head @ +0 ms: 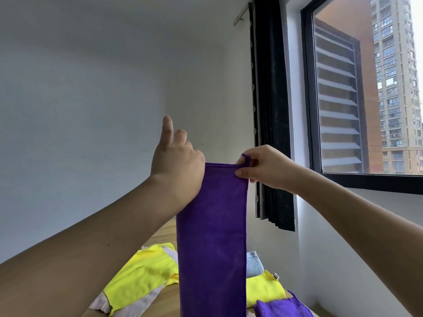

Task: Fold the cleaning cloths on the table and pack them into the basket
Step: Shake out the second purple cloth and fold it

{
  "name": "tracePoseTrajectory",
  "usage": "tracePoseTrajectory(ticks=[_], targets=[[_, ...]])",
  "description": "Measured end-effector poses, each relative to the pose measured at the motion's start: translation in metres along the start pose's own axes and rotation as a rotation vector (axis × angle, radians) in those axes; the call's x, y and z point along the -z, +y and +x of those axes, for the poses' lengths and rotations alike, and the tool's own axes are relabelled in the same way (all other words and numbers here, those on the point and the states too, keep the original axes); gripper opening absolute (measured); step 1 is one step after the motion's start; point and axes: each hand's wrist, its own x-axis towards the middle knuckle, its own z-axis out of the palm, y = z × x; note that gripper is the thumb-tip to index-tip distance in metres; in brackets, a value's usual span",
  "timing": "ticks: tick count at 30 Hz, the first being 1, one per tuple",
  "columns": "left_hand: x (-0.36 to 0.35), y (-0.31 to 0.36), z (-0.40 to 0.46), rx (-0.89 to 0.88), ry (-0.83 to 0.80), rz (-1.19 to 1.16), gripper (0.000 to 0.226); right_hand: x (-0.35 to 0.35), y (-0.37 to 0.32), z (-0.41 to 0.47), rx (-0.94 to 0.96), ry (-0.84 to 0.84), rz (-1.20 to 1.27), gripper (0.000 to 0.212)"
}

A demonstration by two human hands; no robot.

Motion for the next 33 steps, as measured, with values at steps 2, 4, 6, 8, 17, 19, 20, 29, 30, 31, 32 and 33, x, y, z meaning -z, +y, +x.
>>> tracePoseTrajectory(ticks=[2, 4, 6, 8, 17, 19, 20, 29, 30, 31, 32, 33], targets=[[-0.003, -0.001, 0.004, -0.011, -0.075, -0.015, 0.024, -0.003, -0.003, 0.001, -0.064, -0.07, 0.028, 0.006], [-0.011, -0.003, 0.009, -0.002, -0.187, -0.114, 0.017, -0.008, 0.001, 0.003, -0.148, -0.132, 0.146, 0.008], [-0.029, -0.008, 0.015, 0.04, -0.332, -0.286, 0.013, -0.017, 0.008, 0.011, -0.231, -0.186, 0.29, 0.008], [-0.056, -0.015, 0.025, 0.136, -0.516, -0.54, 0.014, -0.031, 0.02, 0.025, -0.316, -0.218, 0.438, 0.008], [-0.233, -0.007, 0.049, 0.574, -0.4, -1.284, 0.018, -0.15, 0.082, 0.114, -0.375, -0.066, 0.653, 0.018], [-0.258, 0.0, 0.047, 0.593, -0.275, -1.22, 0.018, -0.17, 0.094, 0.129, -0.326, 0.014, 0.618, 0.019], [-0.268, 0.004, 0.045, 0.579, -0.224, -1.181, 0.018, -0.179, 0.101, 0.134, -0.3, 0.047, 0.584, 0.019], [-0.319, 0.043, -0.024, 0.455, -0.078, -0.984, 0.021, -0.243, 0.148, 0.108, -0.222, -0.048, 0.374, 0.019], [-0.323, 0.051, -0.04, 0.452, -0.123, -1.031, 0.022, -0.251, 0.153, 0.098, -0.245, -0.15, 0.385, 0.019], [-0.324, 0.059, -0.055, 0.45, -0.228, -1.149, 0.021, -0.256, 0.159, 0.089, -0.271, -0.26, 0.366, 0.018], [-0.326, 0.067, -0.071, 0.435, -0.395, -1.312, 0.017, -0.261, 0.164, 0.08, -0.301, -0.376, 0.329, 0.017], [-0.328, 0.074, -0.087, 0.406, -0.602, -1.472, 0.011, -0.267, 0.17, 0.072, -0.339, -0.495, 0.287, 0.017]])
